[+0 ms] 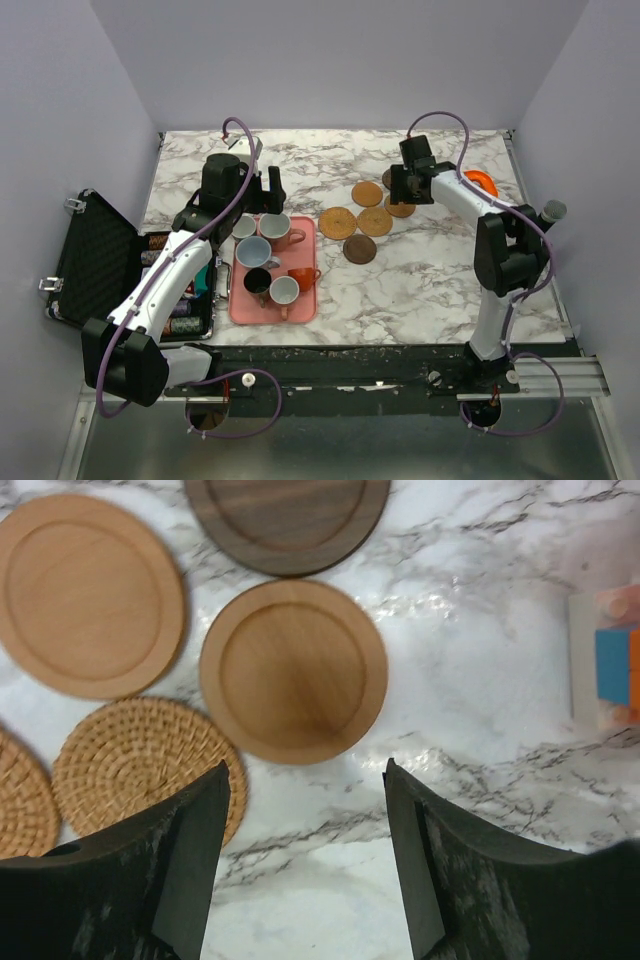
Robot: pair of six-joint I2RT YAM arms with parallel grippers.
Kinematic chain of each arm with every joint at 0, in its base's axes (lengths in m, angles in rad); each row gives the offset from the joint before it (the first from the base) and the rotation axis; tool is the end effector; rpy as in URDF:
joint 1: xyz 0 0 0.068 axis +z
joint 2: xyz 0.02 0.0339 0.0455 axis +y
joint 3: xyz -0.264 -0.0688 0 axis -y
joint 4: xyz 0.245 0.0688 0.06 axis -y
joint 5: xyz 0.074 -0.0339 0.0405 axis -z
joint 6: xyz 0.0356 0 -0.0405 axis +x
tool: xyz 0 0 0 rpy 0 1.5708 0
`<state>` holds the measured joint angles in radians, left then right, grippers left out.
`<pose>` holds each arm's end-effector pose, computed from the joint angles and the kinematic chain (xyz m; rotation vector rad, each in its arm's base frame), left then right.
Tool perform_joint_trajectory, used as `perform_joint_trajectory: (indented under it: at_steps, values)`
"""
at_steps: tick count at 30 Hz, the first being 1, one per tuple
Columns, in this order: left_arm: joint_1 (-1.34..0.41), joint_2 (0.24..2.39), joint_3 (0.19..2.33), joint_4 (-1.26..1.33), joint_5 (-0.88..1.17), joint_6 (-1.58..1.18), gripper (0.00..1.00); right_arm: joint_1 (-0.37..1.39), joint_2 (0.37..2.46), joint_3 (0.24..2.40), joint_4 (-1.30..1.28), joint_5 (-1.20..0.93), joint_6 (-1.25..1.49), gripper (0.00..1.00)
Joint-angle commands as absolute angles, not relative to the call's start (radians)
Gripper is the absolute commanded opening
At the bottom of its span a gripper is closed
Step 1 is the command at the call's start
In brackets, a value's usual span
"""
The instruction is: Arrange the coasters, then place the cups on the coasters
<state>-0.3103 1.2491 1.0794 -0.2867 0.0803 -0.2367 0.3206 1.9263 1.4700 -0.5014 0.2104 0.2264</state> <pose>0.2719 -0.0902 0.3335 0.1268 2.0481 -0.4246 0.4018 0.1256 0.2179 -0.0342 2.4980 -0.0404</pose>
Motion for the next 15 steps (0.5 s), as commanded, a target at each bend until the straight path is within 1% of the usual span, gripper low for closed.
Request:
perform_joint_trajectory:
  at_steps: [1,7,15]
  values:
    - [-0.321,1.25,1.075,-0.296,0.092,-0.247,0.99,0.265,2.017,1.584,-0.581,0.199,0.23,0.69]
    - [-0.324,1.25,1.075,-0.296,0.095,-0.247,0.99,0.252,2.151,1.741,-0.704,0.29,0.221,0.66]
    - [-0.325,1.244,1.078,-0.296,0.097,-0.249,0.99,0.252,2.191,1.749,-0.747,0.307,0.225,0.62]
